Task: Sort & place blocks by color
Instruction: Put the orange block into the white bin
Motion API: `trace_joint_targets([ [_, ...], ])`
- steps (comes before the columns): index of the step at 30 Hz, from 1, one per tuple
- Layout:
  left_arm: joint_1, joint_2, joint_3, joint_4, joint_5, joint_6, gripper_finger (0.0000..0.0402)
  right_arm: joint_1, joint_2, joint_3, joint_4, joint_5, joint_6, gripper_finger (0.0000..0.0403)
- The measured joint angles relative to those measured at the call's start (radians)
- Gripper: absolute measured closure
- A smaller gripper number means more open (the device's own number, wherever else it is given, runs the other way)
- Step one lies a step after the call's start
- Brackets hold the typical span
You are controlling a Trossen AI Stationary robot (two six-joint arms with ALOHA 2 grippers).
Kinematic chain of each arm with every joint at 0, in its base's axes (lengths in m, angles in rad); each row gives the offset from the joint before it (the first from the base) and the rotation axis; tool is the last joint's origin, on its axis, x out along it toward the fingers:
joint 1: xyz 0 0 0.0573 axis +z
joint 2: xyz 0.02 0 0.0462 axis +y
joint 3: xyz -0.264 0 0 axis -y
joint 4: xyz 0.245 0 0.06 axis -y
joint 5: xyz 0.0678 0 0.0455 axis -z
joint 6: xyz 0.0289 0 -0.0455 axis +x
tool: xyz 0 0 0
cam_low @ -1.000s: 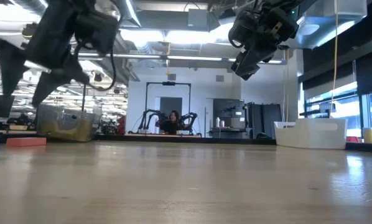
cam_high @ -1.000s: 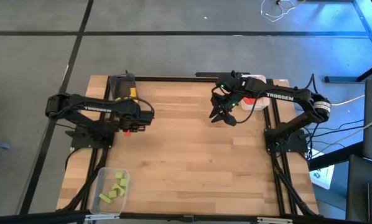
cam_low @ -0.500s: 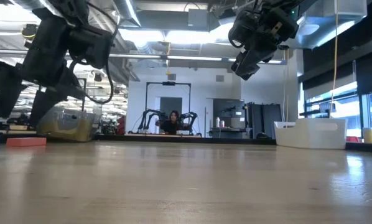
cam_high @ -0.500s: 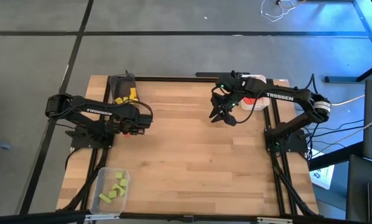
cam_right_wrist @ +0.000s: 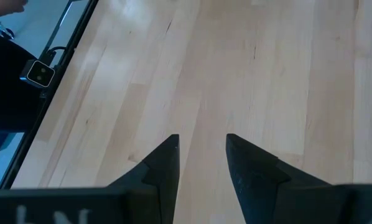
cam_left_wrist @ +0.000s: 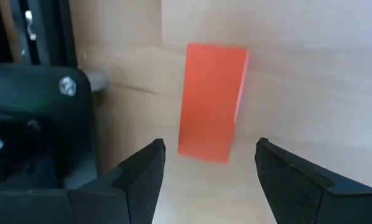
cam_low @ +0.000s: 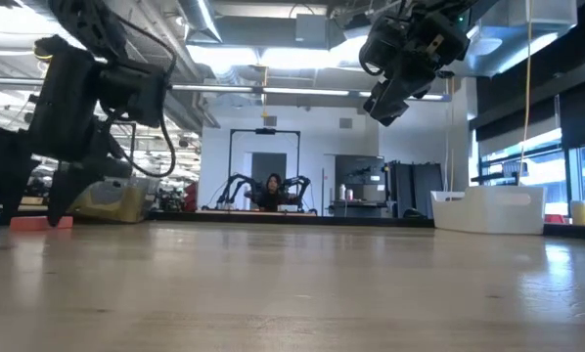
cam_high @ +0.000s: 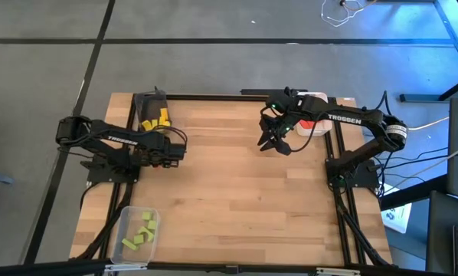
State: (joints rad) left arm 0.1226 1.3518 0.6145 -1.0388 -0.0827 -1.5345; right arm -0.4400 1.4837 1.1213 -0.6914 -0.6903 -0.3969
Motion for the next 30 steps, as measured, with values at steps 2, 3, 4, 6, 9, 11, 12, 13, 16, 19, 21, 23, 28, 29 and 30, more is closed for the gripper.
trace_joint_targets([
  [2,0.0,0.0,-0.023,0.031,-0.021,0.0,0.0164,0.0,0.0,0.0,0.0,0.0,0.0,0.027],
  [3,0.0,0.0,-0.033,0.046,-0.032,0.001,0.0164,0.0,0.0,0.0,0.0,0.0,0.0,0.027],
  [4,0.0,-0.001,-0.041,0.062,-0.041,0.001,0.0164,0.0,0.0,0.0,0.0,0.0,0.0,0.027],
  [6,0.0,-0.003,-0.057,0.085,-0.058,0.004,0.0164,0.0,0.0,0.0,0.0,0.0,0.0,0.027],
  [9,0.0,-0.004,-0.072,0.107,-0.067,0.005,0.0164,0.0,0.0,0.0,0.0,0.0,0.0,0.027],
  [11,-0.001,-0.004,-0.072,0.107,-0.069,0.005,0.0164,0.0,0.0,0.0,0.0,0.0,0.0,0.027],
  [12,-0.001,-0.004,-0.072,0.106,-0.068,0.005,0.0164,0.0,0.0,0.0,0.0,0.0,0.0,0.027],
  [13,-0.001,-0.003,-0.072,0.105,-0.065,0.004,0.0164,0.0,0.0,0.0,0.0,0.0,0.0,0.027],
  [16,0.0,-0.003,-0.073,0.104,-0.059,0.003,0.0164,0.0,0.0,0.0,0.0,0.0,0.0,0.027],
  [19,0.0,-0.003,-0.073,0.104,-0.059,0.002,0.0164,0.0,0.0,0.0,0.0,0.0,0.0,0.027],
  [21,0.0,-0.003,-0.073,0.106,-0.065,0.001,0.0164,0.0,0.0,0.0,0.0,0.0,0.0,0.027],
  [23,0.0,-0.002,-0.074,0.107,-0.068,0.002,0.0164,0.0,0.0,0.0,0.0,0.0,0.0,0.027],
  [28,0.0,-0.002,-0.074,0.113,-0.074,0.034,0.0164,0.0,0.0,0.0,0.0,0.0,0.0,0.027],
  [29,0.0,-0.002,-0.074,0.113,-0.075,0.034,0.0164,0.0,0.0,0.0,0.0,0.0,0.0,0.027],
  [30,0.0,-0.002,-0.074,0.114,-0.075,0.035,0.0164,0.0,0.0,0.0,0.0,0.0,0.0,0.027],
])
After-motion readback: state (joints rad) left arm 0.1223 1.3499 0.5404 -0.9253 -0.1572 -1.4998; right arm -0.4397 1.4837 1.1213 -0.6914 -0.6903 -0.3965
